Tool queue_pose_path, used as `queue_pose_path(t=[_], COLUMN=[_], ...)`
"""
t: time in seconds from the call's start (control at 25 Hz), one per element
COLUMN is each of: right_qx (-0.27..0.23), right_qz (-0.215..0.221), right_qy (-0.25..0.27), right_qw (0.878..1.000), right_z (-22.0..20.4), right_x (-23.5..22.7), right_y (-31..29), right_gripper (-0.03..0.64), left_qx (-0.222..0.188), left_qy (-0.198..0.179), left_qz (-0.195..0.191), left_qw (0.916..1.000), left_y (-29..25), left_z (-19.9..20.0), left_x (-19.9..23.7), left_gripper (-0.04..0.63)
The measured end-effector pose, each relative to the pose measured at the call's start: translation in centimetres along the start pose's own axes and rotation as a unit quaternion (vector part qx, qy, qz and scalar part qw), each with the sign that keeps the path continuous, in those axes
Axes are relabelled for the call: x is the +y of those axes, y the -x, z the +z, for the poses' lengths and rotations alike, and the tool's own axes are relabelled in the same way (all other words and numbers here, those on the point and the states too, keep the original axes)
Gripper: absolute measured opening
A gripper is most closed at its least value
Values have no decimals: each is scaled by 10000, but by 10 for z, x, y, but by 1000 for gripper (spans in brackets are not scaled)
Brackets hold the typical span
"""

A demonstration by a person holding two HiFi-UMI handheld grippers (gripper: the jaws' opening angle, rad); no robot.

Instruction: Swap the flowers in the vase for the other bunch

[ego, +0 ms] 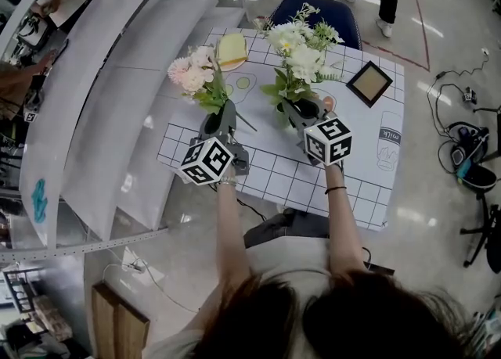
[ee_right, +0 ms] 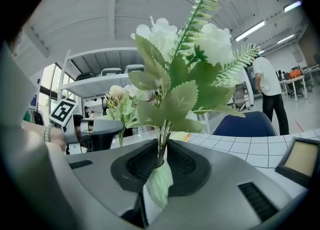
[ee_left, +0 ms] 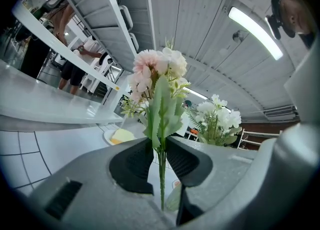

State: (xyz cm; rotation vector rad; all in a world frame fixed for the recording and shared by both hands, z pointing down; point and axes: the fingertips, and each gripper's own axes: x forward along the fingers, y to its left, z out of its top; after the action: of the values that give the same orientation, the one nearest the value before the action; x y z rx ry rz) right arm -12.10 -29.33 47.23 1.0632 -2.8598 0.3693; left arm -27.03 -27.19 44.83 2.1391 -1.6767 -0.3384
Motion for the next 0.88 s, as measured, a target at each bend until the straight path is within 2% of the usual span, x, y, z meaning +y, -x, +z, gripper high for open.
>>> queue_pose_path(t=[0.88], right_qx=[189], right_qz=[93], right_qy=[75], right_qw=[9998], right_z=[-14], right_x=[7], right_y=[2], right_gripper=[43], left_qx=[136], left_qy=[112], left_qz=[-88], left_qw=[9998], left_y=[-4], left_z=[-14], left_x=[-6], left_gripper=[78])
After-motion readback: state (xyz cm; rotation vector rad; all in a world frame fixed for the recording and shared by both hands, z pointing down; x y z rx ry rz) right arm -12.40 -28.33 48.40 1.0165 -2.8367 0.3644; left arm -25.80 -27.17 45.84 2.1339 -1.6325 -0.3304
